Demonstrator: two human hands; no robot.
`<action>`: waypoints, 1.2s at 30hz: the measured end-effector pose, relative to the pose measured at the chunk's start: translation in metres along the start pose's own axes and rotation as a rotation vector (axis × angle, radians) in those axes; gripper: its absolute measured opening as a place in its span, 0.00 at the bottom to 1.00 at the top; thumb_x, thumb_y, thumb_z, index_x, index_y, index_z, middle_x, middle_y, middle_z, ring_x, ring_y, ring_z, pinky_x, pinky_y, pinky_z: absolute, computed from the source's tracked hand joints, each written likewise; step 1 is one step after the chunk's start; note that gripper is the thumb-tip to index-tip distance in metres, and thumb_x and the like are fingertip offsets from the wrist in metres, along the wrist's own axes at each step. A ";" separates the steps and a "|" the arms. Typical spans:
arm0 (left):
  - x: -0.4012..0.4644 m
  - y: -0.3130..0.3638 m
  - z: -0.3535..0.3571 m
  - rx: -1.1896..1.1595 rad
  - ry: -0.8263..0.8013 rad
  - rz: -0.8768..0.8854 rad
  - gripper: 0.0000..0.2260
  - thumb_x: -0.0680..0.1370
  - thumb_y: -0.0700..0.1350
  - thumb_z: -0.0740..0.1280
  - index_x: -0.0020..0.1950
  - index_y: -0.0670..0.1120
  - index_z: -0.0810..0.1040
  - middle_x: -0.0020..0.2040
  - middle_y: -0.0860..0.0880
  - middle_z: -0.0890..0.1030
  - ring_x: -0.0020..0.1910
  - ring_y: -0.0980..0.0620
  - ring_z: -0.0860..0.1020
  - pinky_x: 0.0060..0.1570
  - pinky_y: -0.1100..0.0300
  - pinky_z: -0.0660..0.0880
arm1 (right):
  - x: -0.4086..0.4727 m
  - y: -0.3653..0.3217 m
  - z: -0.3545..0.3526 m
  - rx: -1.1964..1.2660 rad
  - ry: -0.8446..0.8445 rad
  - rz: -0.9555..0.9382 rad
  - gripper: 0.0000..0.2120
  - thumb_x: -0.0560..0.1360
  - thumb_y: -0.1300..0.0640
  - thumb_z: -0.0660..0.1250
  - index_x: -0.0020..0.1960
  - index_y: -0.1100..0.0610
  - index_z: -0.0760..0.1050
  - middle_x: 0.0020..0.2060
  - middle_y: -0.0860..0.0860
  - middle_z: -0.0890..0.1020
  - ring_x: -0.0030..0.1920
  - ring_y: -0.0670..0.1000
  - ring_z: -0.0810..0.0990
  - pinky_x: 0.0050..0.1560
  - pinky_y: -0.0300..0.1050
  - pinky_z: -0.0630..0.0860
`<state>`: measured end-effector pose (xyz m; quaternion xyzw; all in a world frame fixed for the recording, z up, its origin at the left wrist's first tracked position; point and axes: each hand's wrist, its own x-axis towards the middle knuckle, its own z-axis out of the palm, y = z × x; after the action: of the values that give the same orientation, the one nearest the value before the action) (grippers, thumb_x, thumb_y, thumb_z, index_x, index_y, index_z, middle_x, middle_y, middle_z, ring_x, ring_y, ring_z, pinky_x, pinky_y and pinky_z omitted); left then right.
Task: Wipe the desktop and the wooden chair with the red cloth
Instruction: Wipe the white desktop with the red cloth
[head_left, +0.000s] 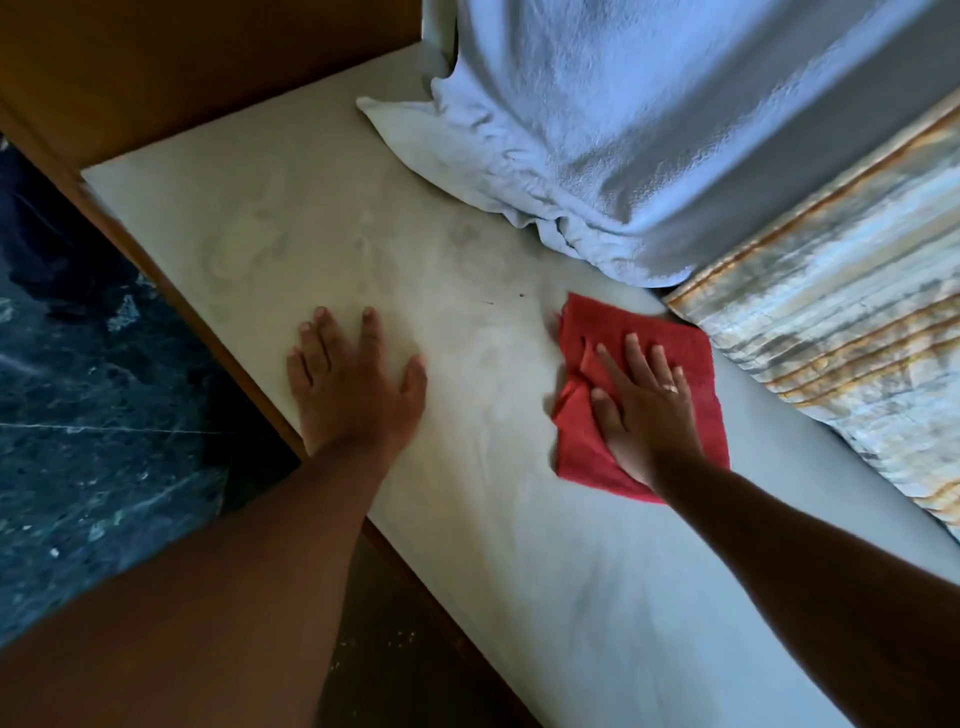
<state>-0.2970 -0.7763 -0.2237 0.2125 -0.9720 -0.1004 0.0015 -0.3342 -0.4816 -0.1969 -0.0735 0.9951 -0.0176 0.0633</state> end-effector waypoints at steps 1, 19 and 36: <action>0.000 0.000 0.001 -0.002 0.003 -0.002 0.36 0.77 0.67 0.49 0.82 0.53 0.52 0.81 0.36 0.51 0.80 0.37 0.50 0.76 0.41 0.47 | 0.007 -0.018 0.003 0.009 0.008 0.022 0.27 0.81 0.43 0.50 0.80 0.45 0.54 0.80 0.55 0.53 0.78 0.62 0.51 0.76 0.61 0.49; -0.001 0.000 -0.002 0.067 0.000 -0.014 0.36 0.76 0.68 0.48 0.81 0.53 0.56 0.80 0.36 0.55 0.79 0.36 0.56 0.76 0.41 0.54 | 0.122 -0.062 -0.004 -0.080 0.022 -0.190 0.34 0.77 0.34 0.43 0.80 0.45 0.52 0.79 0.56 0.57 0.76 0.62 0.57 0.74 0.62 0.54; -0.004 0.001 -0.005 0.042 -0.012 -0.018 0.36 0.76 0.70 0.47 0.81 0.56 0.55 0.82 0.39 0.53 0.80 0.40 0.53 0.78 0.46 0.50 | 0.092 -0.082 -0.004 -0.075 -0.039 -0.569 0.30 0.79 0.38 0.47 0.79 0.45 0.54 0.80 0.53 0.55 0.78 0.59 0.54 0.75 0.58 0.52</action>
<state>-0.2933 -0.7745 -0.2184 0.2207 -0.9719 -0.0811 -0.0098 -0.4130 -0.5761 -0.2008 -0.3521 0.9332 0.0034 0.0721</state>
